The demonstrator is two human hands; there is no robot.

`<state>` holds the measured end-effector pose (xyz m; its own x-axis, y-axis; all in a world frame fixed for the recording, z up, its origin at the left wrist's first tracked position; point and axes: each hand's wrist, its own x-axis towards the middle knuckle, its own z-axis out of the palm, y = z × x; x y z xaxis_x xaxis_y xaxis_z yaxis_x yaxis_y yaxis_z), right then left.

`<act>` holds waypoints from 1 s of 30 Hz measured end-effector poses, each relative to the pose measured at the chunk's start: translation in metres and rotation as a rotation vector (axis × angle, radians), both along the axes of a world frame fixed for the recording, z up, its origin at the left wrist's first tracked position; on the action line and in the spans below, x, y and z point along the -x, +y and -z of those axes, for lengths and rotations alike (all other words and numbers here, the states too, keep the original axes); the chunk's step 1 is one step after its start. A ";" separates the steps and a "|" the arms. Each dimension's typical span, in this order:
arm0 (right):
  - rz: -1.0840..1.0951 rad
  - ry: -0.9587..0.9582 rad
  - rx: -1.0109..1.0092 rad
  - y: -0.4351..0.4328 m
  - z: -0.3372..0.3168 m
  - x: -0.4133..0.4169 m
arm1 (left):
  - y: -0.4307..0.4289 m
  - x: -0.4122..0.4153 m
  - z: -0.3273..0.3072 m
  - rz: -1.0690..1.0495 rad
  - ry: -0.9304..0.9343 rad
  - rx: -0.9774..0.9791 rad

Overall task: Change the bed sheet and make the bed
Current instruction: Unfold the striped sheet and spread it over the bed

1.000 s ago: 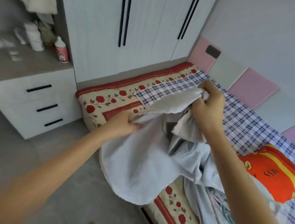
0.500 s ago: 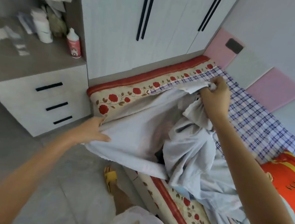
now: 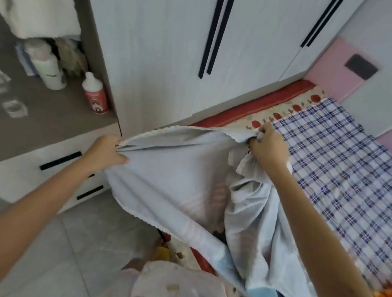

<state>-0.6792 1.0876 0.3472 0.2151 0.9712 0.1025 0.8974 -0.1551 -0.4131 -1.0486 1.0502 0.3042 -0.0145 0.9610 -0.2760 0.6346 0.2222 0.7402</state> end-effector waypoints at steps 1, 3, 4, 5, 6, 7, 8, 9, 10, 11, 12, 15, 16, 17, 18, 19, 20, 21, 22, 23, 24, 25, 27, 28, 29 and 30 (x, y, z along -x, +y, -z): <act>-0.001 -0.027 0.070 0.009 0.012 0.001 | 0.007 0.002 0.013 0.013 0.011 0.049; 0.024 -0.076 0.229 0.038 0.047 0.006 | 0.029 0.006 0.045 0.034 0.011 0.167; 0.023 -0.098 0.294 0.045 0.060 0.007 | 0.033 0.007 0.058 0.045 0.006 0.217; 0.011 -0.125 0.361 0.061 0.078 0.009 | 0.045 0.011 0.077 0.046 -0.010 0.275; -0.002 -0.163 0.413 0.077 0.096 0.013 | 0.057 0.016 0.095 0.039 -0.023 0.323; -0.021 -0.208 0.455 0.091 0.111 0.017 | 0.068 0.021 0.111 0.029 -0.054 0.363; -0.047 -0.249 0.493 0.103 0.126 0.022 | 0.077 0.026 0.127 0.006 -0.085 0.407; -0.078 -0.284 0.518 0.114 0.139 0.027 | 0.086 0.029 0.141 -0.035 -0.106 0.439; -0.101 -0.316 0.545 0.130 0.156 0.033 | 0.098 0.034 0.157 -0.082 -0.119 0.461; -0.126 -0.356 0.560 0.149 0.174 0.038 | 0.111 0.039 0.175 -0.128 -0.123 0.450; -0.139 -0.390 0.569 0.169 0.191 0.040 | 0.123 0.041 0.190 -0.160 -0.118 0.422; -0.178 -0.497 0.543 0.231 0.236 0.045 | 0.155 0.045 0.231 -0.202 -0.088 0.304; -0.183 -0.539 0.510 0.252 0.252 0.046 | 0.167 0.048 0.248 -0.223 -0.074 0.272; -0.176 -0.575 0.463 0.276 0.269 0.046 | 0.177 0.049 0.267 -0.251 -0.075 0.249; -0.156 -0.610 0.420 0.297 0.290 0.046 | 0.187 0.051 0.292 -0.297 -0.080 0.235; -0.120 -0.656 0.365 0.311 0.297 0.044 | 0.194 0.051 0.306 -0.342 -0.092 0.220; -0.090 -0.702 0.314 0.322 0.312 0.045 | 0.199 0.051 0.325 -0.404 -0.108 0.221; -0.073 -0.734 0.282 0.331 0.329 0.048 | 0.201 0.052 0.348 -0.468 -0.106 0.228; -0.089 -0.741 0.272 0.334 0.346 0.051 | 0.203 0.051 0.369 -0.513 -0.089 0.235; -0.145 -0.736 0.259 0.331 0.369 0.057 | 0.200 0.050 0.391 -0.535 -0.072 0.241; -0.241 -0.719 0.225 0.321 0.385 0.065 | 0.197 0.047 0.403 -0.552 -0.063 0.238; -0.374 -0.692 0.204 0.307 0.404 0.075 | 0.192 0.043 0.416 -0.583 -0.070 0.229; -0.623 -0.575 0.238 0.272 0.445 0.096 | 0.183 0.035 0.438 -0.675 -0.082 0.199; -0.712 -0.508 0.300 0.252 0.462 0.105 | 0.179 0.031 0.444 -0.730 -0.095 0.180; -0.749 -0.433 0.365 0.235 0.472 0.111 | 0.176 0.026 0.446 -0.786 -0.135 0.150; -0.724 -0.330 0.402 0.224 0.482 0.116 | 0.174 0.022 0.448 -0.842 -0.185 0.126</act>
